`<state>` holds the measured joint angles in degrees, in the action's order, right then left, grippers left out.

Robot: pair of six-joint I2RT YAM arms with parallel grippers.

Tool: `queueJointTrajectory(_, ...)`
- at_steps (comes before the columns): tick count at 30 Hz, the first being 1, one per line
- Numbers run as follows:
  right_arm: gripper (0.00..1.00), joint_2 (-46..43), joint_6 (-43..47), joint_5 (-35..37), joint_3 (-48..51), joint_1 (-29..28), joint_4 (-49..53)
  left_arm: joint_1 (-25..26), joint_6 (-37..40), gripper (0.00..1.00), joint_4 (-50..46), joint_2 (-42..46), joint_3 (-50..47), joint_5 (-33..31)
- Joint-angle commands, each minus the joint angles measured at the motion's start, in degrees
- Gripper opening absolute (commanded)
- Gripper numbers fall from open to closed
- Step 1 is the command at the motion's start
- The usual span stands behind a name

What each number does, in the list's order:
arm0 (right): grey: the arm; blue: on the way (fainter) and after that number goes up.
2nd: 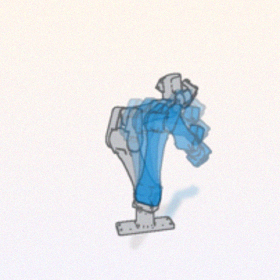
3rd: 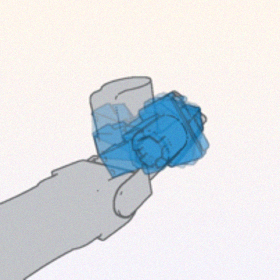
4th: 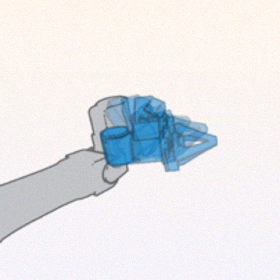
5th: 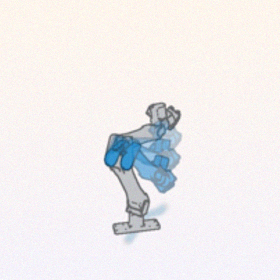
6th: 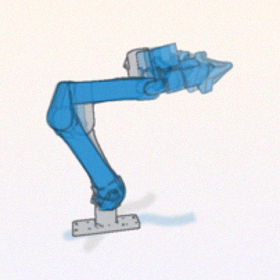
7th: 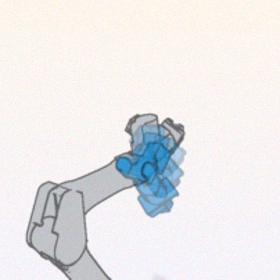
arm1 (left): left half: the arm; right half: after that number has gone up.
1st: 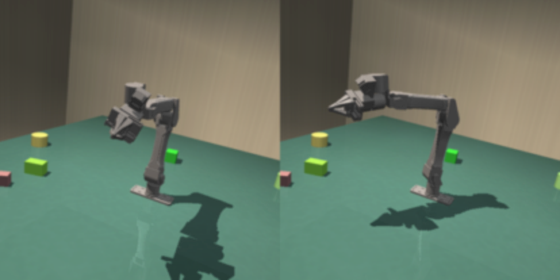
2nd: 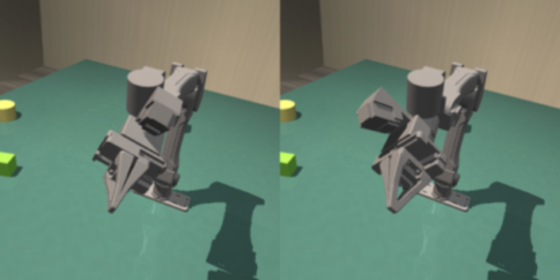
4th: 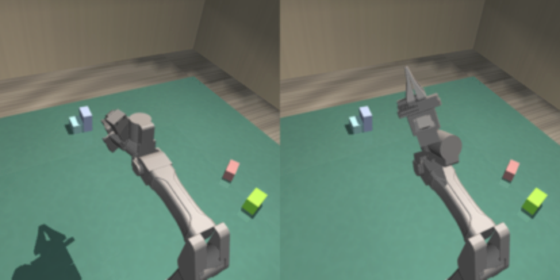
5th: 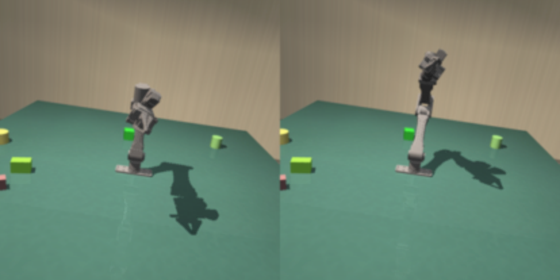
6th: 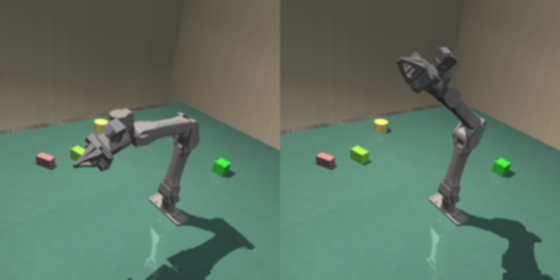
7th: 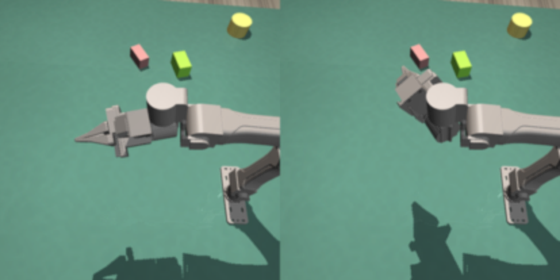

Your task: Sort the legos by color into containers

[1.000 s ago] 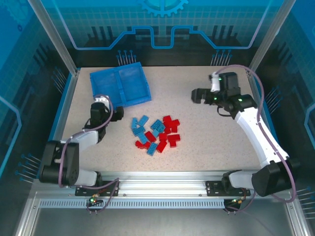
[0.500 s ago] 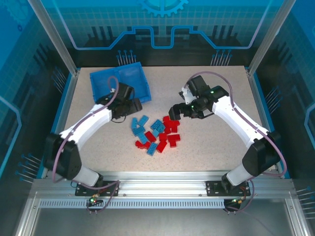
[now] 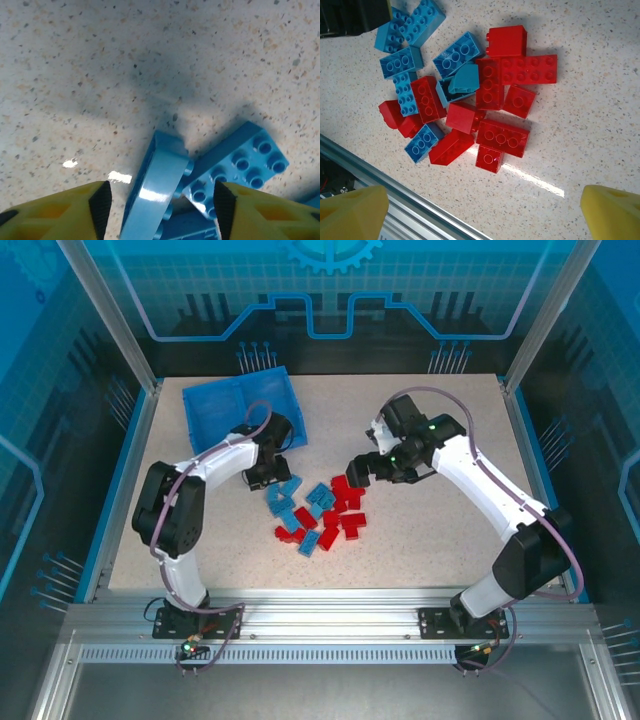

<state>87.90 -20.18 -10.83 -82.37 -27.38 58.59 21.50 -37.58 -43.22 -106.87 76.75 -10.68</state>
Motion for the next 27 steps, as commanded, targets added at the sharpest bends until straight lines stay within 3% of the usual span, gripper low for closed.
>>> queueJointTrajectory(1,1.0,-2.0,-0.8,1.0,0.4,-0.6,1.8,-0.4,1.4,0.56,-1.6,-2.6,1.5,0.5)
queueJointTrajectory(8,1.0,-2.6,-1.5,1.8,0.0,-0.6,2.3,-0.5,0.8,0.46,-0.3,-4.7,-0.9,1.2)
queueJointTrajectory(18,1.0,-4.1,-0.8,-0.7,-0.6,-0.6,1.8,-0.6,-1.2,0.18,-1.6,1.2,-2.9,-0.2)
queueJointTrajectory(21,1.0,-6.8,-0.3,-2.8,0.3,-0.9,-1.9,-0.6,-1.6,0.14,-4.3,7.6,-1.2,-3.0)
queueJointTrajectory(27,1.0,-9.8,-0.7,-2.1,0.6,-1.1,-6.2,-4.0,1.1,0.13,-9.8,16.1,7.2,-15.8)
